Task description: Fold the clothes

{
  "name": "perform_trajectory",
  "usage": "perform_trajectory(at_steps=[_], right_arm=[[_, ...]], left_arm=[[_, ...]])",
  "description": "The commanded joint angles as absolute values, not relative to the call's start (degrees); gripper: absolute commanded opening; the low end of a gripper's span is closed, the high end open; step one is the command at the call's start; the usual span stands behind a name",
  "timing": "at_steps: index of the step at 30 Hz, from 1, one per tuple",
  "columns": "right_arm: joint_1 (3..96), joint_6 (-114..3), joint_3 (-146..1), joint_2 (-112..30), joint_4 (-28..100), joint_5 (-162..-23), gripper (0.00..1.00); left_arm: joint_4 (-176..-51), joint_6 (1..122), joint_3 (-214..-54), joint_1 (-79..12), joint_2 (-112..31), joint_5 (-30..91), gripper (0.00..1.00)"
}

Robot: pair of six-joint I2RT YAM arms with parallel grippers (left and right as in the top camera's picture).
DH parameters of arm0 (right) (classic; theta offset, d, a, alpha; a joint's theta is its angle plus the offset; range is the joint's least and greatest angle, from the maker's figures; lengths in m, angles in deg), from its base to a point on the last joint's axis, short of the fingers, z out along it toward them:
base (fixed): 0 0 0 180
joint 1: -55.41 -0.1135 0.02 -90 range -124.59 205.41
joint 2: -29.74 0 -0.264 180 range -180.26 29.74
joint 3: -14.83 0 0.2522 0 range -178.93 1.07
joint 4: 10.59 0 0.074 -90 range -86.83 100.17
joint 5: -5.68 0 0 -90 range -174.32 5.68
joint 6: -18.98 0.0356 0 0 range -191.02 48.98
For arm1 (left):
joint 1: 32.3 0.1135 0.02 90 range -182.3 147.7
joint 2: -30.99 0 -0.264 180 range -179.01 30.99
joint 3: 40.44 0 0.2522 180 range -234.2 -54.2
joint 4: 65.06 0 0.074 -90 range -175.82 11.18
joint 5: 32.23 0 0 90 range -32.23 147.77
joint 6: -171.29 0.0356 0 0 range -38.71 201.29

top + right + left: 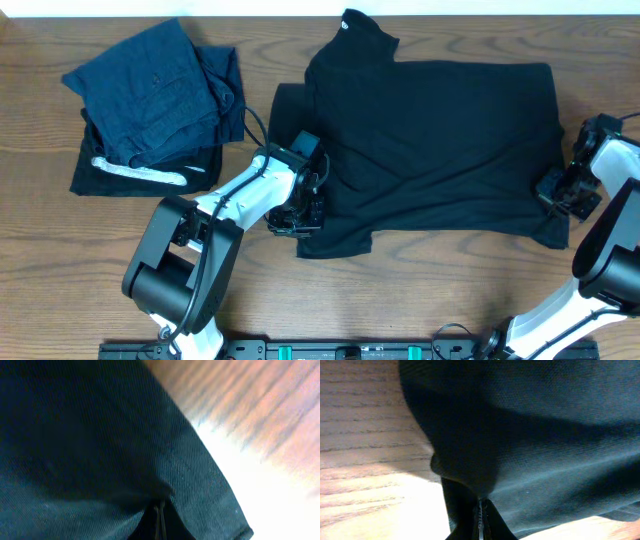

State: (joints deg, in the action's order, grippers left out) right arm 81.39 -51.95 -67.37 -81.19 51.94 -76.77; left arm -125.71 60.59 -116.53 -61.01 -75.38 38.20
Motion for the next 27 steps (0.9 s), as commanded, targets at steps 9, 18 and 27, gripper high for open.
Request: perform_trajectory(at_steps=[9,18,27], right_arm=[[82.0,-62.2,-77.1,-82.2,55.2,-94.1,0.15],[82.0,-62.1,-91.8,-82.0,62.7,-95.5,0.74],[82.0,-62.1,-91.8,-82.1,62.5,-95.5,0.99]], left_arm=[[-121.4,64.1,-121.8,-60.9,-64.5,37.8,0.06],[-121.0,63.4,-120.0,-61.0,-68.2,39.6,0.05],[-122.9,60.4,-118.5,-61.0,-72.7,39.6,0.06]])
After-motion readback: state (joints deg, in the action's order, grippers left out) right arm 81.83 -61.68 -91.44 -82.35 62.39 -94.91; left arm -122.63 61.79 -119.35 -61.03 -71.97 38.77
